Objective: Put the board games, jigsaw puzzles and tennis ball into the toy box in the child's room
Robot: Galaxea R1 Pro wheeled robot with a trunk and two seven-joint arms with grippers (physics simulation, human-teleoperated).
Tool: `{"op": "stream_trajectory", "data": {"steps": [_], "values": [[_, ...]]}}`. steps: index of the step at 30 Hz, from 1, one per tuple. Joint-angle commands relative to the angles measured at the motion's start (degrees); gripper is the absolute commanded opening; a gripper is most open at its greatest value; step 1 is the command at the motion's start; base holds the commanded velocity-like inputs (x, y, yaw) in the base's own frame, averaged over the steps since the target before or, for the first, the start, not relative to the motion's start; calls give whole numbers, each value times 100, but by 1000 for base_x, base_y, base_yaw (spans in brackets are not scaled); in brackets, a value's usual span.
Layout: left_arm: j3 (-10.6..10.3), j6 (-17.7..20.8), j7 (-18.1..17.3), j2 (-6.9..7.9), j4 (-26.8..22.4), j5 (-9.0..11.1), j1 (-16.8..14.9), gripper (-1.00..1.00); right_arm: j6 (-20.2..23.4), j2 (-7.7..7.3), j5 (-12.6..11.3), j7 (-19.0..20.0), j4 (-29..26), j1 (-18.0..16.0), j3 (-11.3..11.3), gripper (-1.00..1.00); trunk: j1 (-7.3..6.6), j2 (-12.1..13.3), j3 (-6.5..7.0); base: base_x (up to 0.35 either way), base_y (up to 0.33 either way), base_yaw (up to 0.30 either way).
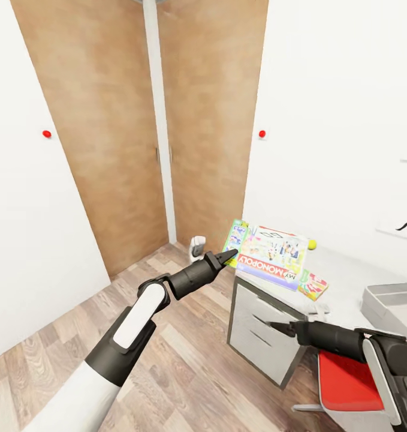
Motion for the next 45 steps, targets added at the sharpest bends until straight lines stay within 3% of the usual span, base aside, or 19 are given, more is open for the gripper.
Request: {"op": "stream_trajectory", "data": {"steps": [1, 6, 13, 18, 19, 23, 27, 31, 37, 45], "values": [[4, 22, -3, -2, -3, 25, -7, -100, 48, -53, -49, 140, -4, -5, -52, 100, 4, -13, -13, 8, 7, -282], [-4, 28, -9, -2, -5, 43, -10, -100, 48, -229, -50, 668, -9, -5, -277, 100, 4, -13, -13, 4, 4, -285], [-8, 43, -58, 68, -7, 25, 32, -100, 48, -318, -51, 943, -10, -8, -559, 100, 4, -13, -13, 1, 1, -287], [8, 52, -567, 479, -8, 10, 111, -100, 48, -381, -53, 1116, -12, -12, -771, 100, 4, -13, -13, 0, 0, -288], [8, 52, -567, 479, -8, 10, 111, -100, 48, -381, -53, 1116, -12, -12, -771, 100, 4, -13, -13, 0, 0, -288], [16, 16, -997, 742, 24, 3, 211, -100, 48, -476, -76, 1247, -12, -13, -825, 100, 4, -13, -13, 0, 0, -288], [14, -24, -1270, 869, 49, -28, 331, -100, 48, -529, -97, 1393, -12, -14, -848, 100, 4, -13, -13, 0, 0, -288], [13, -71, -1451, 907, 86, -155, 439, -100, 48, -548, -105, 1448, -12, -16, -855, 100, 4, -13, -13, 0, 0, -288], [24, -254, -2020, 943, 366, -626, 565, -100, 48, -645, -144, 1517, -12, -23, -871, 100, 4, -13, -13, 0, 0, -288], [25, -530, -2446, 928, 925, -759, 582, -100, 48, -829, -567, 1819, -12, -14, -843, 100, 4, -13, -13, 0, 0, -288]]}}
